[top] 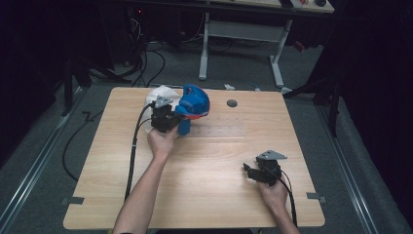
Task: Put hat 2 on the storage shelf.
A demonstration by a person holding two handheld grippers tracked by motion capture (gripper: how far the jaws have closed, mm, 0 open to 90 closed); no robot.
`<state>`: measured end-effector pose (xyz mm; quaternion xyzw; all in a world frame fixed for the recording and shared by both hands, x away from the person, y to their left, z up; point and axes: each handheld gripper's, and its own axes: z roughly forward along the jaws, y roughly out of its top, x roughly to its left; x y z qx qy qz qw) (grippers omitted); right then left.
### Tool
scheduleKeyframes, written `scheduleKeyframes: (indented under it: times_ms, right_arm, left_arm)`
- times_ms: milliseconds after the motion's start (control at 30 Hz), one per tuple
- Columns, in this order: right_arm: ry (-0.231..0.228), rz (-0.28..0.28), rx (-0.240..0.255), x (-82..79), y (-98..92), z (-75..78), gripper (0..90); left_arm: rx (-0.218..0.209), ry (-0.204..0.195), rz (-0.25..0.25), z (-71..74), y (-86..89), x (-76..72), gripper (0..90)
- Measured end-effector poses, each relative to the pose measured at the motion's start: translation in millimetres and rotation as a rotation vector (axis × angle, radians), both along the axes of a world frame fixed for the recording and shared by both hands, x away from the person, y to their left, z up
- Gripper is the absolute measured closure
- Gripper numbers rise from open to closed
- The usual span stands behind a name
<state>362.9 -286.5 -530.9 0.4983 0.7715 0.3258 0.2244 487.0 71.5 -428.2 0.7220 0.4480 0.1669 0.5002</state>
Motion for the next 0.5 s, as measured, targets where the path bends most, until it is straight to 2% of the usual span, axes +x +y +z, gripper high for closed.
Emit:
scheduleKeyframes:
  times_ms: [100, 367, 500]
  right_arm:
    - [0.0, 0.0, 0.0, 0.0, 0.0, 0.0, 37.9]
    - [0.0, 0.0, 0.0, 0.0, 0.1, 0.0, 37.9]
    - [0.0, 0.001, -0.001, 0.0, 0.1, 0.0, 37.9]
  left_arm:
    - [-0.001, 0.01, 0.008, -1.0, -0.1, 0.1, 85.8]
    - [0.051, 0.053, 0.005, -4.0, 1.8, -2.0, 85.5]
    - [0.055, 0.066, 0.007, -3.5, 1.5, -2.3, 85.2]
